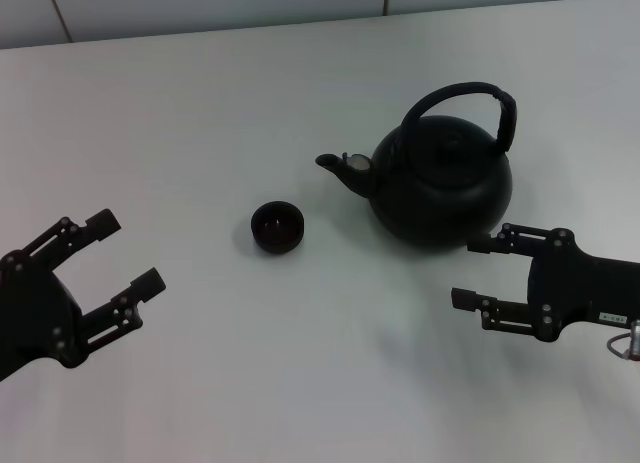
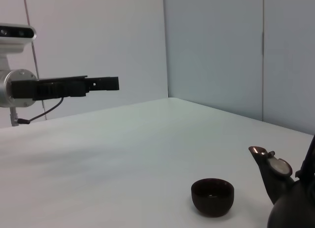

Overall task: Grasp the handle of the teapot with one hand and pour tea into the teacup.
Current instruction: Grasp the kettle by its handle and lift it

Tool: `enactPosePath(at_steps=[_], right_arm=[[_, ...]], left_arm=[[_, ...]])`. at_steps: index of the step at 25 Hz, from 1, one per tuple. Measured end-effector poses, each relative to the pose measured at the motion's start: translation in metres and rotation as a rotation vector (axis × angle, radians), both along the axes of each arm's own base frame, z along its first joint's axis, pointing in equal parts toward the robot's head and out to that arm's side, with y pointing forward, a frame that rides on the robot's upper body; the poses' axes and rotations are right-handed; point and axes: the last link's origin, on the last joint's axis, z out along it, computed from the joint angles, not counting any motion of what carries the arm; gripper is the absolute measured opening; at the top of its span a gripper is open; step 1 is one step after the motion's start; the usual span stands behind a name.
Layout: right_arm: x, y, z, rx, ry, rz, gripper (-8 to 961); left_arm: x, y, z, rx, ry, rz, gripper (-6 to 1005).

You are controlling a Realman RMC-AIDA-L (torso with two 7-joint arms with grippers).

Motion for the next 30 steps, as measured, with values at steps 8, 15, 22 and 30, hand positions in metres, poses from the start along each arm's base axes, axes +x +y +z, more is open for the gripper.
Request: enactPosePath(at_steps=[8, 15, 22, 30], right_arm=[[0.001, -0.001, -0.001, -0.001, 0.000, -0.004, 688], [0.001, -0.002, -0.002, -0.002, 0.003, -0.006, 687], [0.000, -0.006, 0.003, 0.048, 0.083, -0.030, 687], [0.009, -0.037, -0.004, 0.470, 0.379, -0.209, 686]], left_arm=[[-0.029, -0.010, -0.013, -0.038, 0.209, 0.048, 799], [-0.038, -0.013, -0.020, -0.059, 0.286, 0.055, 799], [-0.035, -0.010, -0.020, -0.054, 0.276, 0.050, 799], [-0.033, -0.004, -0.017, -0.042, 0.270, 0.048, 798]])
